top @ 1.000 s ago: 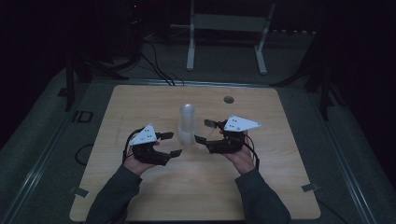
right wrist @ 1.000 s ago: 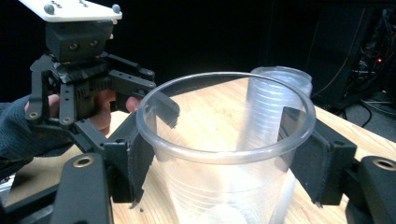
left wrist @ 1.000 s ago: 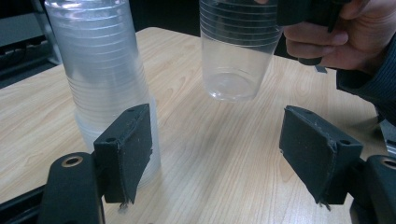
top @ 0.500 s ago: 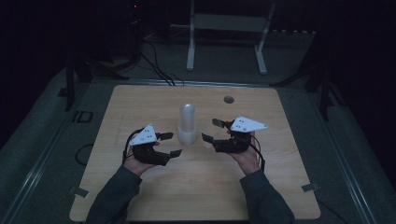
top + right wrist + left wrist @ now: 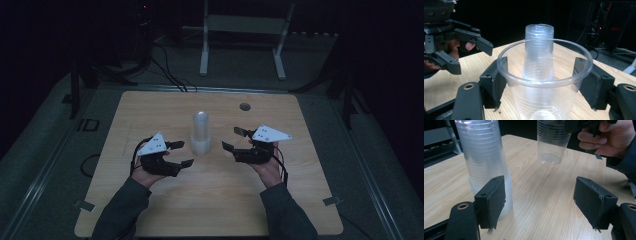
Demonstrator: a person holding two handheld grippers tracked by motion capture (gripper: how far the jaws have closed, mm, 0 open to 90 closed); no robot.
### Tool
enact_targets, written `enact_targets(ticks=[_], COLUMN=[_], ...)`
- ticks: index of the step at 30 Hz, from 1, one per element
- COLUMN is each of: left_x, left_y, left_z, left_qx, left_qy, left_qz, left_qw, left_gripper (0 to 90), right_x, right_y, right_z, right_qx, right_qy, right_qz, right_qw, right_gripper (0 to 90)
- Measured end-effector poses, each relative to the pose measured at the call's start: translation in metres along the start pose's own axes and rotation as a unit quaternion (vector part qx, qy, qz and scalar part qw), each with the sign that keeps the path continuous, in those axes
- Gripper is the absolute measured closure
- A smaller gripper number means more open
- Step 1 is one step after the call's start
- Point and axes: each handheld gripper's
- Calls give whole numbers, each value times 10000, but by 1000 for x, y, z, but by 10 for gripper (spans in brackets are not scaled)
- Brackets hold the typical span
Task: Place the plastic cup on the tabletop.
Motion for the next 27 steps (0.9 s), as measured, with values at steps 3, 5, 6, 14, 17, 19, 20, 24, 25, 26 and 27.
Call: enact_targets(ticks=[3,5,6,14,17,19,20,24,25,26,27], left_x=[0,0,0,2,1,1,1,1,1,1,1], left_y=[0,0,0,0,0,0,0,0,0,0,0], left_z=[0,0,0,0,0,0,0,0,0,0,0], left_qx=[6,6,5,7,11,10,7,7,12,15,5], left_qy=[5,14,13,38,38,33,33,37,36,37,34], left_qz=[1,2,0,-8,-7,-3,0,-7,-10,-6,-2], left_qw=[10000,10000,10000,10000,10000,10000,10000,10000,10000,10000,10000], left_gripper=[259,259,259,259,259,259,259,259,259,260,261], right_x=[1,1,1,5,6,7,7,7,7,7,7], right_y=[-2,-4,-5,-5,-4,-4,-4,-5,-5,-5,-6], right_z=[-4,-6,-7,-12,-13,-13,-14,-15,-16,-16,-17], right_qx=[-30,-37,-31,-70,-71,-77,-83,-96,-106,-125,-127], right_qy=[-89,-147,-166,-259,-295,-305,-314,-342,-351,-362,-374], right_qz=[3,19,32,-15,-63,-79,-91,-117,-117,-124,-139], right_qw=[10000,9999,9999,9996,9995,9995,9994,9993,9993,9992,9991], right_gripper=[288,288,288,289,289,289,289,289,289,289,289])
Point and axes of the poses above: each handheld gripper's, and its own axes: x roughly backward along the jaws, y roughly out of its top, z roughly to its left, and after that the axes turned 15 degrees about -x, right-handed
